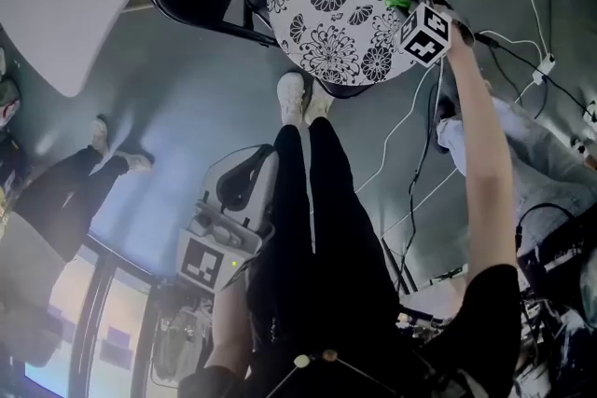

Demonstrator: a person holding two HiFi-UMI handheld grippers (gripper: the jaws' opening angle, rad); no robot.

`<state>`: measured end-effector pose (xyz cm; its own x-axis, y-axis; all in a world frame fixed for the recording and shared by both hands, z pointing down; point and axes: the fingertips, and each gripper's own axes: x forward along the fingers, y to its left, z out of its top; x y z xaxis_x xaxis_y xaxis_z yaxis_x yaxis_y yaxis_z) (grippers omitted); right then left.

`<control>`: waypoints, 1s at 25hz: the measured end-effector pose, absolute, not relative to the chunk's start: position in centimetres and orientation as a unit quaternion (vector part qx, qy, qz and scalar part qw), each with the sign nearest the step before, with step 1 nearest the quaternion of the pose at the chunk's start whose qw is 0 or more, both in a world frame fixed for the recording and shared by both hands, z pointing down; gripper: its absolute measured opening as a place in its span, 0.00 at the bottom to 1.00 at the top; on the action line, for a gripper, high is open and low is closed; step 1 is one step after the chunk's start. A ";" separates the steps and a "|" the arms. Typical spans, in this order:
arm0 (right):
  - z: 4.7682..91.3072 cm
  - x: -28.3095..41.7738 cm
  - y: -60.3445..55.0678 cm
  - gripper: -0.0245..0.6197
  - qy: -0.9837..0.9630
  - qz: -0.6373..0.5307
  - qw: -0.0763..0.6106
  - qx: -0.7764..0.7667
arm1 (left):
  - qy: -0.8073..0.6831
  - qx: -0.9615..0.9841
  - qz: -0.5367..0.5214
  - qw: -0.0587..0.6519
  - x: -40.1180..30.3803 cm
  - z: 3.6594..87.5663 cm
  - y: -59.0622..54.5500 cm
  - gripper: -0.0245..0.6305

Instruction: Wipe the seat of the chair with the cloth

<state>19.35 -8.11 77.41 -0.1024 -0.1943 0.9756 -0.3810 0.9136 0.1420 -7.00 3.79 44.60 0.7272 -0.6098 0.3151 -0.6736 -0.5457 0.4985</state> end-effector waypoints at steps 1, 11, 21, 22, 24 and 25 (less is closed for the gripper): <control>77.6 19.1 -7.0 0.19 -0.741 0.078 0.639 0.192 | -0.365 0.878 0.051 0.306 -7.0 44.6 3.8 0.04; 77.1 16.5 1.8 0.19 -0.761 0.096 0.627 0.140 | -0.364 0.879 0.044 0.305 -6.3 43.4 2.8 0.04; 77.2 16.7 6.6 0.19 -0.786 0.074 0.613 -0.005 | -0.443 0.837 0.032 0.321 -2.6 42.7 2.5 0.04; 77.1 16.6 6.7 0.19 -0.787 0.076 0.613 -0.004 | -0.444 0.837 0.032 0.320 -2.8 42.7 2.4 0.04; 77.1 16.4 6.8 0.19 -0.787 0.079 0.612 -0.005 | -0.446 0.836 0.030 0.318 -3.0 42.7 2.3 0.04; 77.0 16.4 7.0 0.19 -0.787 0.080 0.611 -0.006 | -0.446 0.836 0.031 0.319 -3.0 42.8 2.5 0.04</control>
<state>16.40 7.00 76.99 -0.2525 0.1070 0.9617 -0.0893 0.9870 -0.1333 -3.03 2.45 42.75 0.6001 -0.7260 0.3359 -0.7654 -0.3991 0.5049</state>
